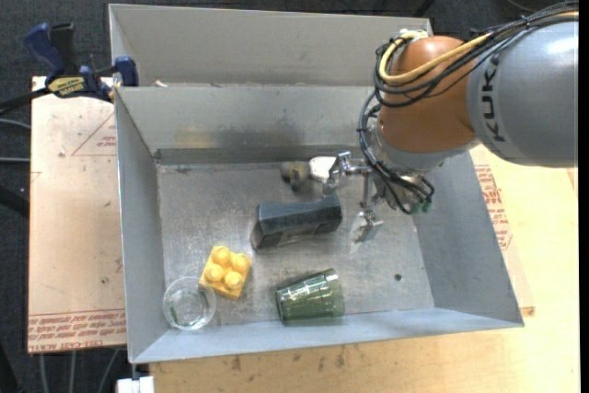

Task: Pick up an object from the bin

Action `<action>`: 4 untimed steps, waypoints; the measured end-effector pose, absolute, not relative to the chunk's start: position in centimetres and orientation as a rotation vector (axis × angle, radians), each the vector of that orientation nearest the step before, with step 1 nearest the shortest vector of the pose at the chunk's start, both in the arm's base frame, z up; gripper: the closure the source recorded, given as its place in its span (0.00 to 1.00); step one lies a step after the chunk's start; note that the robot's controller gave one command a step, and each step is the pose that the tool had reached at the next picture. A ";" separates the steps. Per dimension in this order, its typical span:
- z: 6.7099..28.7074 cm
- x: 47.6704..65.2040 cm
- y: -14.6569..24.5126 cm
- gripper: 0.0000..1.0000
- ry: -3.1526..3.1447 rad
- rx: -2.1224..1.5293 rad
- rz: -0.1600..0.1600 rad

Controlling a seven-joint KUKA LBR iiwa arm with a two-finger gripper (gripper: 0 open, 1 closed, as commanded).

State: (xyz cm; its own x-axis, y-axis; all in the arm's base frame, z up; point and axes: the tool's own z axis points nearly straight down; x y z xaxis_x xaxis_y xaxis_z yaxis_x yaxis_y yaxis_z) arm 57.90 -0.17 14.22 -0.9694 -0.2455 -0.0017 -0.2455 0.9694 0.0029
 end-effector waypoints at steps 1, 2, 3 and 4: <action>12.0 58.6 -0.2 0.00 3.141 -0.021 0.003; 8.4 61.1 3.1 1.00 3.059 -0.767 -0.014; 8.4 61.1 3.1 1.00 3.058 -0.766 -0.014; 11.6 61.0 3.6 1.00 3.058 -0.742 0.003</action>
Offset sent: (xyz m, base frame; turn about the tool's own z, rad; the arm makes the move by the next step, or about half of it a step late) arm 0.0276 0.0383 -0.0722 -0.2457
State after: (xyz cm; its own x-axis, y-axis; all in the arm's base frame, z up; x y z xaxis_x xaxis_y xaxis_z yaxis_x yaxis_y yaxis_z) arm 60.97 3.56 11.62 -0.8888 -0.4582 0.0042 -0.4582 0.8888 0.0030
